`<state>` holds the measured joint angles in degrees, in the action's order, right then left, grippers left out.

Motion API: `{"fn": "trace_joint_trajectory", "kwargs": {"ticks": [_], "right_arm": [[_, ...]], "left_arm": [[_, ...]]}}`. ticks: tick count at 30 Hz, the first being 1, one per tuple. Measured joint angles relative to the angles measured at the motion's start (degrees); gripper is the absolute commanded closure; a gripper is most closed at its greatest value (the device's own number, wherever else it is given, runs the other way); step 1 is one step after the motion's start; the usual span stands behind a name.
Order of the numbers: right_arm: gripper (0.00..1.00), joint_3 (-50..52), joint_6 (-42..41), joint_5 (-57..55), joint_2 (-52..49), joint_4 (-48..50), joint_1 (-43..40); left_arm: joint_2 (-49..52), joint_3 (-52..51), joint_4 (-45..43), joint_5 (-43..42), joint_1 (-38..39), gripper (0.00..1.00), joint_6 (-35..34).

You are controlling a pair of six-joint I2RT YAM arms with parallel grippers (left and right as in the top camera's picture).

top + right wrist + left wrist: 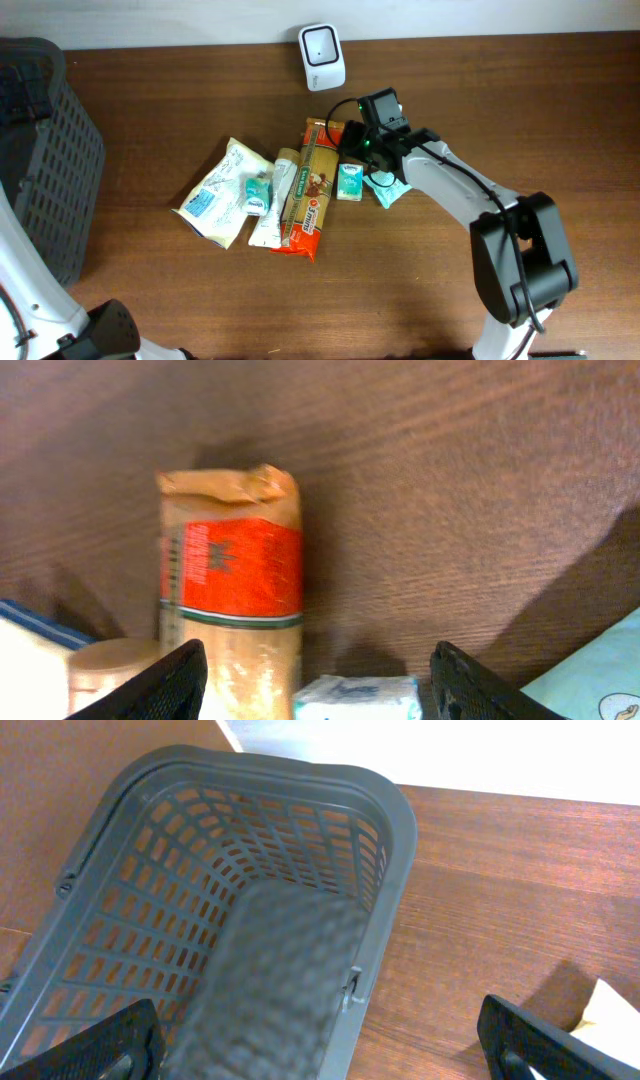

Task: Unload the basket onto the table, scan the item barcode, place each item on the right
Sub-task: 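Lower the right gripper over the teal soap bar and close on it, then lift the teal soap bar off the table with the right gripper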

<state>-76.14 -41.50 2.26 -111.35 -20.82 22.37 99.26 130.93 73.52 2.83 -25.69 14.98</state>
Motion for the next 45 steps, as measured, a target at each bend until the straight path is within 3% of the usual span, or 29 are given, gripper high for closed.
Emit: {"fn": "trace_joint_trajectory", "kwargs": {"ticks": [28,35,36,40,45], "right_arm": [[0.29,-0.2,1.7,0.8,-1.9,-14.8,0.0],[0.28,-0.3,7.2,3.4,-1.9,-21.2,0.0],[0.2,-0.3,7.9,3.4,-1.9,-22.6,0.0],[0.2,-0.5,10.5,3.7,-1.9,-27.4,-0.7],[0.19,-0.5,16.9,6.2,-1.9,-29.4,-7.0]], "left_arm": [[0.0,0.0,0.0,0.0,0.0,0.01,0.0],[0.0,0.0,0.0,0.0,0.0,0.01,0.0],[0.0,0.0,0.0,0.0,0.0,0.01,0.0],[0.0,0.0,0.0,0.0,0.0,0.01,0.0],[0.0,0.0,0.0,0.0,0.0,0.01,0.0]]}}
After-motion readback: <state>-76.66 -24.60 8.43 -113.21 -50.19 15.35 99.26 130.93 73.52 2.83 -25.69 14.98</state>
